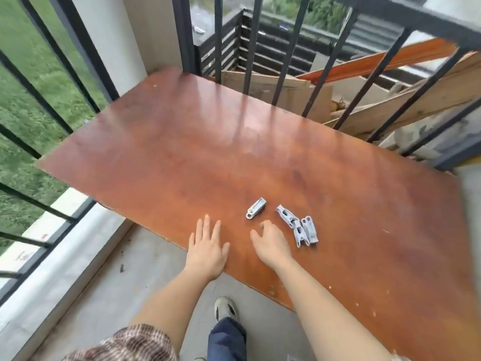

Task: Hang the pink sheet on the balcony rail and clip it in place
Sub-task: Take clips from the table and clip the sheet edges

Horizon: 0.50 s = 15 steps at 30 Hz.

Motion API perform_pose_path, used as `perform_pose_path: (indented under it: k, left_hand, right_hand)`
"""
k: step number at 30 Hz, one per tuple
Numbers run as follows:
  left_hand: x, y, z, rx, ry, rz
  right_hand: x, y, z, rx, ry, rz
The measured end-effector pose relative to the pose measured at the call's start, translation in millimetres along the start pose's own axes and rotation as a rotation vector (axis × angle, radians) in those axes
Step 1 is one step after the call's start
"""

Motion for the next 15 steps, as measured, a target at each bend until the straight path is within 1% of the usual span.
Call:
perform_pose_path:
  k: [4, 7, 9, 13, 15]
  left_hand:
    - [8, 15, 9, -0.015, 0.043, -0.066]
    - [8, 15, 16, -0.03, 0.043, -0.071]
    - [9, 17, 16, -0.023, 0.004, -0.085]
    - [8, 20, 14, 0.07, 0.051, -0.104]
    - [8, 21, 11, 0.151, 0.098, -0.111]
  right_hand:
    - [3, 44, -10, -0.032, 0.065, 0.098]
    - [3, 67, -9, -0.008, 0.128, 0.221]
    - [4, 78, -8, 0.021, 0.124, 0.26]
    - [12, 85, -5, 0.043, 0.099, 0.259]
    - [16, 82, 0, 0.053, 0.071, 0.242]
Point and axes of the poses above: each hand's wrist, its own y-axis towards the middle knuckle, its own z-axis out of the palm, x = y × z, the point moved 6 cm from there along y, towards the middle knuckle, and after that the axes turned 2 degrees about x, right-handed, at the moved point
